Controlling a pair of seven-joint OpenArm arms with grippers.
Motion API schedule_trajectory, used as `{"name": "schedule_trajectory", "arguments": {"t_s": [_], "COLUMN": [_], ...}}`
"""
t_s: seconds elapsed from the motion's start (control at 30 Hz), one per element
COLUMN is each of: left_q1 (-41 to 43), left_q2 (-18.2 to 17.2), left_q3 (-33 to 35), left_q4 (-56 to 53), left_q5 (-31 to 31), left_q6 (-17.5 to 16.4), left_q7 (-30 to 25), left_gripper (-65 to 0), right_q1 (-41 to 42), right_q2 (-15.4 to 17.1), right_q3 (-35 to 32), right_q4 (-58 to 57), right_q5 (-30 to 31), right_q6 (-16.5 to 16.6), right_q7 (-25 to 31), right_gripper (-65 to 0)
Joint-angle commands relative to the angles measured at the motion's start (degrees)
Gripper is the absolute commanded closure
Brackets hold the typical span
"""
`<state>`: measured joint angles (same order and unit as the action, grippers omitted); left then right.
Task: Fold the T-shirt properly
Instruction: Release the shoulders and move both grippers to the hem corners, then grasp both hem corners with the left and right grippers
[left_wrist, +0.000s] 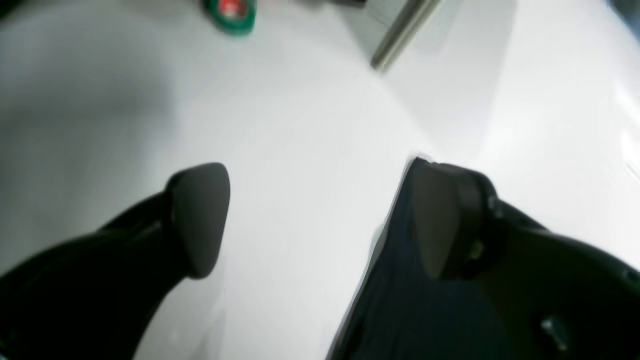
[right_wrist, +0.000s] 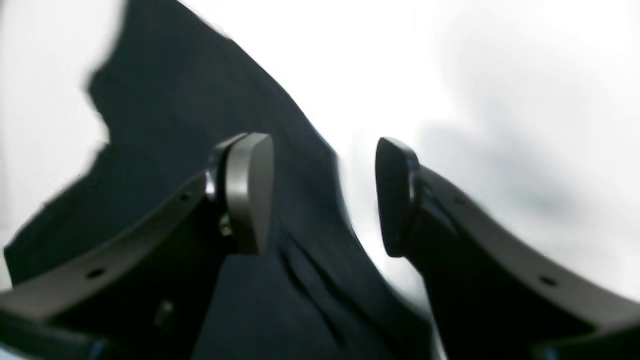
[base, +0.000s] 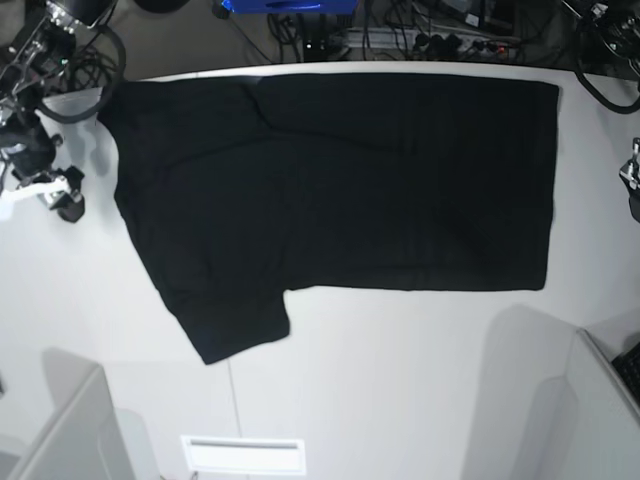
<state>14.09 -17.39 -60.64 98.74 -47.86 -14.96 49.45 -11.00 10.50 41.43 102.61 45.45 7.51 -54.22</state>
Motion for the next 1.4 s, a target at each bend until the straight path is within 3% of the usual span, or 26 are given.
{"name": "schedule_trajectory", "arguments": {"t_s": [0.0,0.13,0.27,0.33,0.47,0.57,0.77,0.83,0.93,1.03,1.37], "left_q1": [-1.21,-3.85,-9.38,-12.64,-19.32,-22.66,-28.02,-29.25,-30.92,-31.27,-30.92], "left_q2": [-2.0,-7.54,-10.52,-10.88,-10.7,-9.65,-9.73,-9.82,-9.82,-9.82,-9.82], "left_q3": [0.91,8.82,14.71,17.17,23.06,27.72,33.26,34.93,36.77,37.13,36.69], "left_q4": [0.82,-2.34,-7.0,-9.2,-12.63,-15.09,-20.89,-23.18,-25.2,-26.34,-27.22], "left_q5": [-0.63,-0.63,-0.19,3.77,17.39,22.67,23.46,23.55,23.55,23.55,23.46], "left_q6": [-0.2,-0.2,-0.2,-0.2,-0.2,-0.2,-0.2,-0.2,-0.2,-0.2,-0.2], "left_q7": [-1.23,-1.5,-1.5,-1.5,-1.5,-1.58,-1.58,-1.58,-1.58,-1.58,-1.58], "left_gripper": [-54.8,-54.8,-54.8,-54.8,-54.8,-54.8,-54.8,-54.8,-54.8,-54.8,-55.5], "right_q1": [1.64,7.18,13.16,16.15,22.74,26.52,36.19,39.97,45.95,50.52,56.59], "right_q2": [1.41,4.05,5.89,6.33,6.42,8.27,11.7,11.7,11.26,10.2,7.04], "right_q3": [-1.03,-6.66,-11.76,-13.52,-16.42,-21.69,-37.08,-40.16,-43.06,-45.43,-57.3], "right_q4": [-0.59,-5.77,-11.49,-14.39,-21.51,-27.66,-44.01,-50.17,-61.07,-70.3,-85.86], "right_q5": [0.48,0.48,0.48,0.39,0.39,0.39,0.48,0.48,0.48,0.48,0.48], "right_q6": [0.18,0.18,0.18,0.18,0.18,0.18,0.45,3.0,10.03,13.11,15.48], "right_q7": [0.46,0.46,0.55,0.55,1.34,5.73,17.34,19.97,22.35,25.78,36.06], "right_gripper": [-30.6,-30.6,-30.6,-30.6,-30.6,-30.8,-31.1,-32.0,-34.4,-34.7,-34.8]}}
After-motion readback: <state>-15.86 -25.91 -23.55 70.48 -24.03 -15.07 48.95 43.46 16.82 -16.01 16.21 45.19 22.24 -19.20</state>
